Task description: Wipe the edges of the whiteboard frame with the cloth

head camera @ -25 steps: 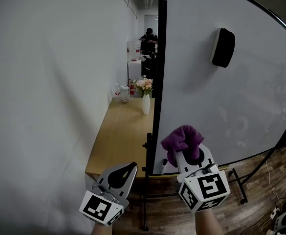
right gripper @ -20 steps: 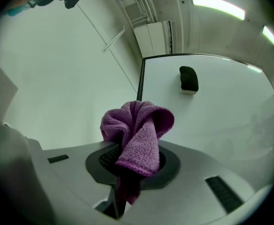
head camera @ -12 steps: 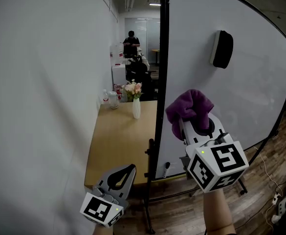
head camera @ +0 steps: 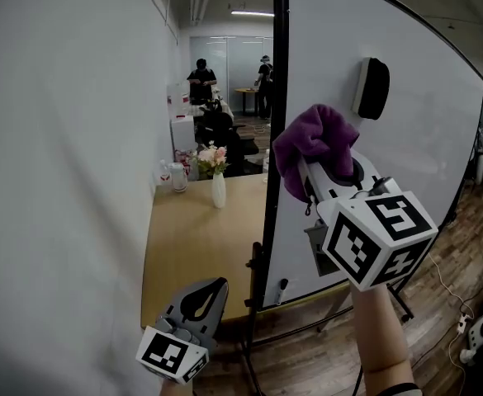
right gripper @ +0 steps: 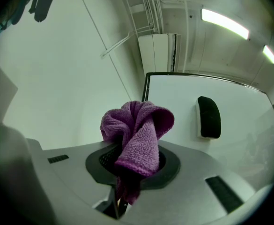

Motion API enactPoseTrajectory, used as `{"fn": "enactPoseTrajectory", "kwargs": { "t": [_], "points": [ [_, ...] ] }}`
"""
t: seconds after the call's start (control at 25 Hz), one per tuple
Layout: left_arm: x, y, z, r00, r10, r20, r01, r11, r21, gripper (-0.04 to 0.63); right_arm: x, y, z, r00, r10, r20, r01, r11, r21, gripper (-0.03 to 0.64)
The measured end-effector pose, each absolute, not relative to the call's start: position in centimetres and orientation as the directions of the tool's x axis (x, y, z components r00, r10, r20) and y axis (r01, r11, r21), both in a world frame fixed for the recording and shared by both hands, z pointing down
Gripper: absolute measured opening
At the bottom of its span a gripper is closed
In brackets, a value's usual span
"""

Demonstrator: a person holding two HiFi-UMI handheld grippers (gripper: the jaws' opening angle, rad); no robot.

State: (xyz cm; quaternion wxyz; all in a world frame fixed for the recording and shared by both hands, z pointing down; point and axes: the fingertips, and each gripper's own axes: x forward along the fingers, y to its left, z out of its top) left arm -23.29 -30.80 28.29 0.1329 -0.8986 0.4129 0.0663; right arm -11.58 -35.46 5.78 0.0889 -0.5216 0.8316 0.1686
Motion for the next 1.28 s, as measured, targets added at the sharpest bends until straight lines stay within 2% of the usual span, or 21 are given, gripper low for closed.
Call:
{"fn": "enactPoseTrajectory", "kwargs": {
  "t": [0.88, 1.28],
  "points": [
    [-23.8, -34.2, 27.0, 0.704, -0.677, -0.214, -0.710, -0.682, -0.178, 0.017, -11.9, -39.3, -2.8, -0.382, -0.844, -0.376, -0.924, 0.334, 0.188, 0.063],
    [-24.1, -34.9, 26.9, 0.702, -0.676, -0.223, -0.712, -0.681, -0.174, 0.017, -12.4, -41.1, -3.8, -0.363, -0.852, -0.378, -0.930, 0.304, 0.207, 0.063]
  ]
}}
